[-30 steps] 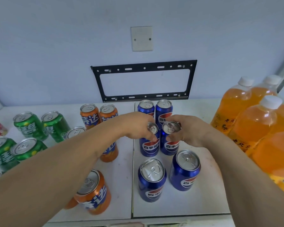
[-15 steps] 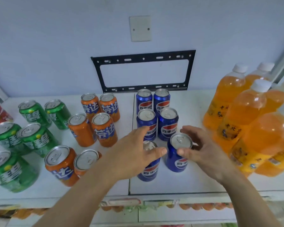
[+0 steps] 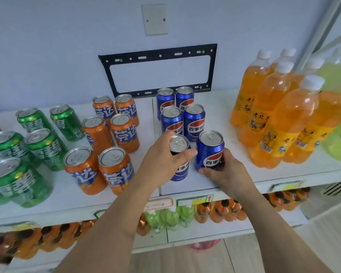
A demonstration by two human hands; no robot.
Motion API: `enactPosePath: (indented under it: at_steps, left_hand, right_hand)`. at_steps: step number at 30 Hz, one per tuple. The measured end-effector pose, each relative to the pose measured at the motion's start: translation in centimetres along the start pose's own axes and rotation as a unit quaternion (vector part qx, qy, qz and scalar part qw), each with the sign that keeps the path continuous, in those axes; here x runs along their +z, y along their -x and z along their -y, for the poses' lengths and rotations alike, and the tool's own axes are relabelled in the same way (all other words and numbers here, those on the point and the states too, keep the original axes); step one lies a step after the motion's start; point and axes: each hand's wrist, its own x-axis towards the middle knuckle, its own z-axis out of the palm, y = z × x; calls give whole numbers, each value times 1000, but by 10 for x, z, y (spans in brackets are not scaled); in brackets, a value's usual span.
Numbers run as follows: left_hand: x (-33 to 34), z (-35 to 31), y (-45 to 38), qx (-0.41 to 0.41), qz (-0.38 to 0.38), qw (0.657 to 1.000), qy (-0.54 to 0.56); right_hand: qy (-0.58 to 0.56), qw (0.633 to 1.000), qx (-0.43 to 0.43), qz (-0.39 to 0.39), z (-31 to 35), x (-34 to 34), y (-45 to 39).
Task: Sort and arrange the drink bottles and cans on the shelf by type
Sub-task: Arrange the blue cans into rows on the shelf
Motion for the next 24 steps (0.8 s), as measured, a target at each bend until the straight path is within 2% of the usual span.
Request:
enactPosePath:
  at_steps: [9, 14, 16, 17, 19, 21, 24]
  left_hand:
    - [1, -3, 4, -12, 10, 999, 51]
    - [-3, -14, 10, -30, 18, 997, 66]
    - [-6, -27, 12, 0, -17, 1000, 9]
    - [-9, -36, 11, 28, -48, 997, -61]
    - [-14, -58, 10, 97, -105, 958, -249]
    - [-20, -83, 4, 176, -134, 889, -400]
    - [-24, -120, -10, 252, -153, 818, -494]
  right_hand:
    - [-29, 999, -2, -30, 3, 7, 15]
    - [-26, 999, 17, -10, 20, 0, 29]
    - [24, 999, 35, -21, 37, -14, 37]
    - [69, 997, 35, -28, 48, -25, 41]
    - [182, 983, 9, -34, 72, -51, 48]
    - [300, 952, -47, -35, 99, -81, 54]
    - [419, 898, -123, -47, 135, -126, 57]
